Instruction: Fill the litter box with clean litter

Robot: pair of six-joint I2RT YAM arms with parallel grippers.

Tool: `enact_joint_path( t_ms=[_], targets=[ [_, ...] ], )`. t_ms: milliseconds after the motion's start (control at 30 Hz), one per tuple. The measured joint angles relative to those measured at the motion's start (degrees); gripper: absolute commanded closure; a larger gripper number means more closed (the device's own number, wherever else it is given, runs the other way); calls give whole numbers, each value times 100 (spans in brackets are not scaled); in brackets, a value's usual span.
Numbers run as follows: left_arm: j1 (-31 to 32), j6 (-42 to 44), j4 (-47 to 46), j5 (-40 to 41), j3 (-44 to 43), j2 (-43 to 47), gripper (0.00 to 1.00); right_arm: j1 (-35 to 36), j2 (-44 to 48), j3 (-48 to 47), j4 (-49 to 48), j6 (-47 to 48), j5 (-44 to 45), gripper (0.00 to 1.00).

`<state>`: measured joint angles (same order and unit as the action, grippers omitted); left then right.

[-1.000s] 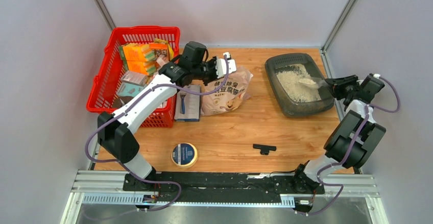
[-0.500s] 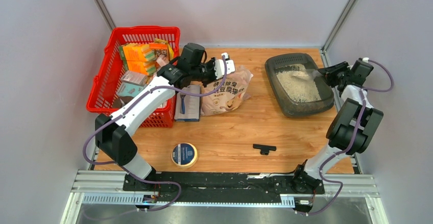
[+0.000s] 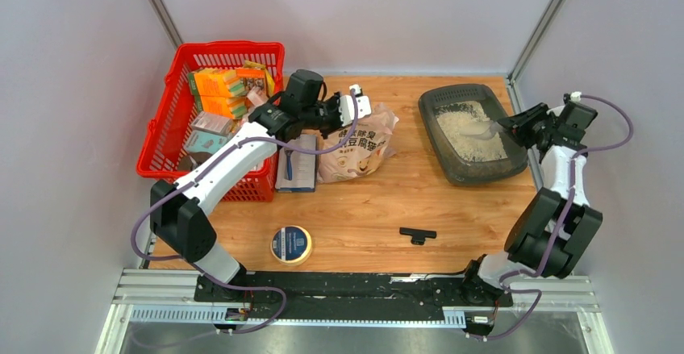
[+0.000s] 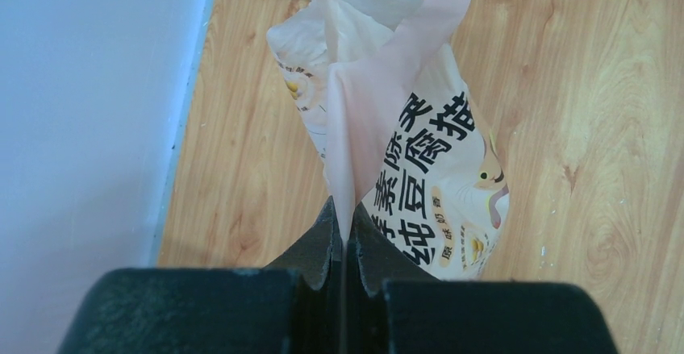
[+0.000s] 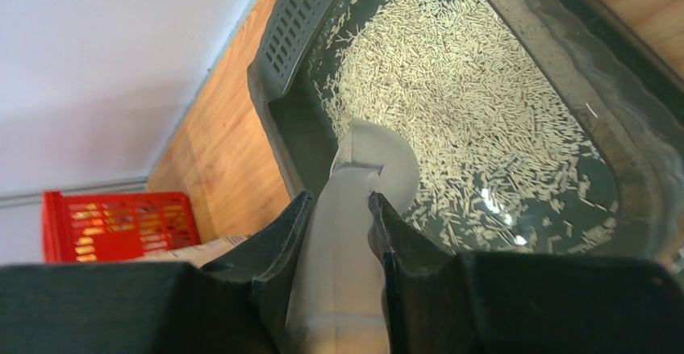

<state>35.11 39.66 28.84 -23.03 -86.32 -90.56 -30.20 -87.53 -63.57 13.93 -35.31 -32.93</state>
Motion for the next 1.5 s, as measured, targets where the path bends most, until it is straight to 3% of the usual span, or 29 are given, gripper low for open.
enact_joint_path(
  t_ms=[233,333,533,667,800,967,1067,1300,1500],
  targets=[
    [0,-57,-341,-87,330,129,99,98,833,-459,946,1340,118,100],
    [0,-138,-426,-90,400,168,99,321,1001,-627,1047,1840,-374,100],
    [0,-387,-608,-76,612,317,99,1714,885,-1239,2496,3659,-1517,100],
    [0,-531,-680,-22,658,382,99,2575,520,-1674,3960,4977,-1663,100],
    [0,-610,-798,-4,791,450,99,2680,-334,-2496,5355,6011,-1366,96],
    [0,-651,-920,2,1012,614,99,2712,-1947,-3788,5919,6732,-955,96],
    [0,-660,-970,15,1049,649,99,2776,-2658,-4227,6046,6918,-597,87],
    [0,-656,-1027,66,1054,649,99,3230,-3379,-5342,6564,6926,-57,54],
    [0,-629,-1025,72,1064,660,100,3392,-3985,-5576,6422,6791,264,40]
  ],
)
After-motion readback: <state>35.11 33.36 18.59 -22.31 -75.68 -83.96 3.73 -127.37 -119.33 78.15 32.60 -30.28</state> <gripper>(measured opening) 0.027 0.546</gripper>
